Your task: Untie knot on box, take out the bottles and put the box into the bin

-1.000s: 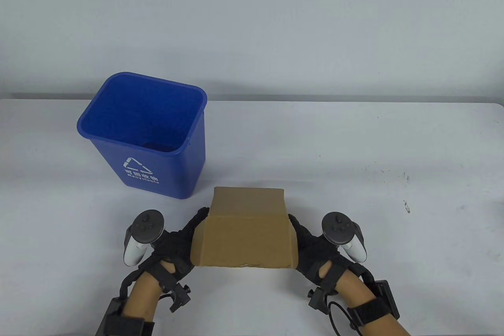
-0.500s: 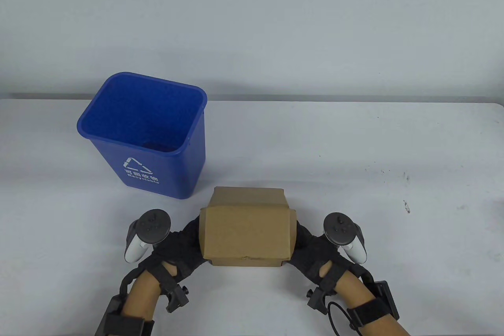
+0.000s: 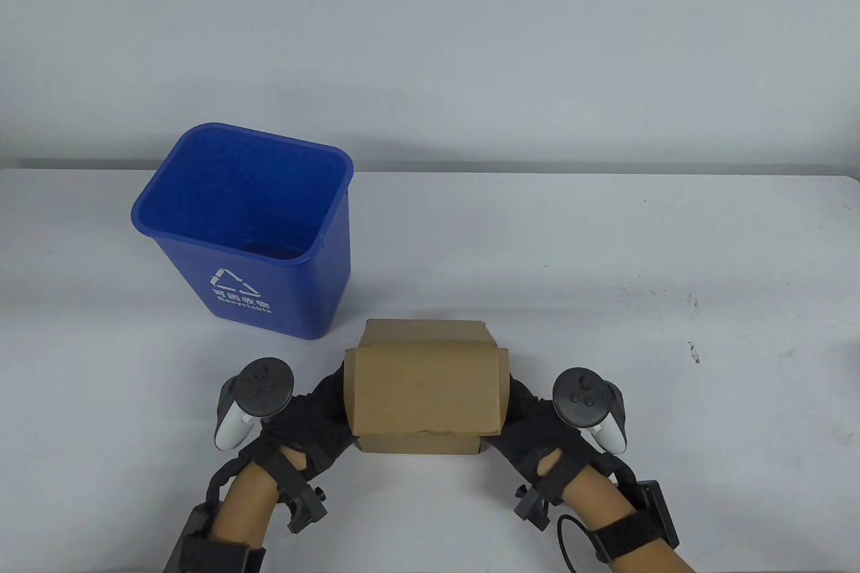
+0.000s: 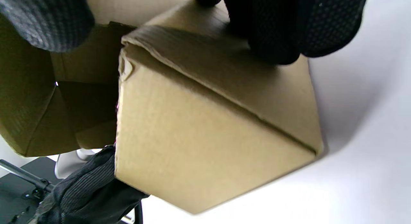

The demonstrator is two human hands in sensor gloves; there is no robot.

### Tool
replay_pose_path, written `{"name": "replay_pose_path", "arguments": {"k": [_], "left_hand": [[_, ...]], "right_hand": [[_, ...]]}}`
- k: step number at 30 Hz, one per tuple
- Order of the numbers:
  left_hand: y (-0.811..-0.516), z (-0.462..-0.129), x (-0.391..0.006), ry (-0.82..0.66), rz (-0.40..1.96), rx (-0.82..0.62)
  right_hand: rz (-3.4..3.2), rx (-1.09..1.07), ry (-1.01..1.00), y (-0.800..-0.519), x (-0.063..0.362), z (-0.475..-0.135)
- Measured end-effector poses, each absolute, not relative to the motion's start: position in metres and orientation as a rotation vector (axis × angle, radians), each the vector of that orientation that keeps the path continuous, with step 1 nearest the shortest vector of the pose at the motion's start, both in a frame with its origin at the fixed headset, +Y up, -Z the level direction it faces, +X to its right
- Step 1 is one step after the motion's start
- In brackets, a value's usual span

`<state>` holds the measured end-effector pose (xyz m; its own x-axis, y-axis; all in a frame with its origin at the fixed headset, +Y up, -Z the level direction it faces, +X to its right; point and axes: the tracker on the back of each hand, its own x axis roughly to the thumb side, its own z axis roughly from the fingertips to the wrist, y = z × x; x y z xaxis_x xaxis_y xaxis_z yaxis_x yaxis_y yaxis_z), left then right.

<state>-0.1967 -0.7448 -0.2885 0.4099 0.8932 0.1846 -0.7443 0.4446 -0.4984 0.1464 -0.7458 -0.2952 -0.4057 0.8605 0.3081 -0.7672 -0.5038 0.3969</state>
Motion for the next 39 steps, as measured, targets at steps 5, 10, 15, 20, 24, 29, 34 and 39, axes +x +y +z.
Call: {"name": "replay_pose_path", "arguments": {"k": [5,10,15,20,24,29,34,39], "left_hand": [[-0.744,-0.288,-0.195,-0.46,1.039,-0.362],[-0.744,-0.288,-0.194,-0.463,1.033,-0.365],[-0.744,-0.288,-0.192,-0.468,1.029,-0.371],[-0.743,-0.287,-0.19,-0.472,1.017,-0.371],[-0.742,-0.286,-0.188,-0.472,0.99,-0.367],[-0.738,-0.284,-0.186,-0.473,0.929,-0.344],[-0.735,-0.281,-0.183,-0.475,0.873,-0.323],[-0.733,-0.28,-0.182,-0.475,0.844,-0.307]], "right_hand": [[2.056,0.6,0.055,-0.733,0.152,-0.294],[2.07,0.597,-0.067,-0.723,0.156,-0.292],[2.012,0.523,-0.055,-0.725,0.163,-0.297],[1.926,0.449,-0.008,-0.73,0.169,-0.302],[1.891,0.418,-0.025,-0.726,0.171,-0.303],[1.87,0.364,-0.038,-0.724,0.172,-0.305],[1.852,0.322,-0.076,-0.722,0.174,-0.306],[1.792,0.304,-0.136,-0.716,0.176,-0.307]]}}
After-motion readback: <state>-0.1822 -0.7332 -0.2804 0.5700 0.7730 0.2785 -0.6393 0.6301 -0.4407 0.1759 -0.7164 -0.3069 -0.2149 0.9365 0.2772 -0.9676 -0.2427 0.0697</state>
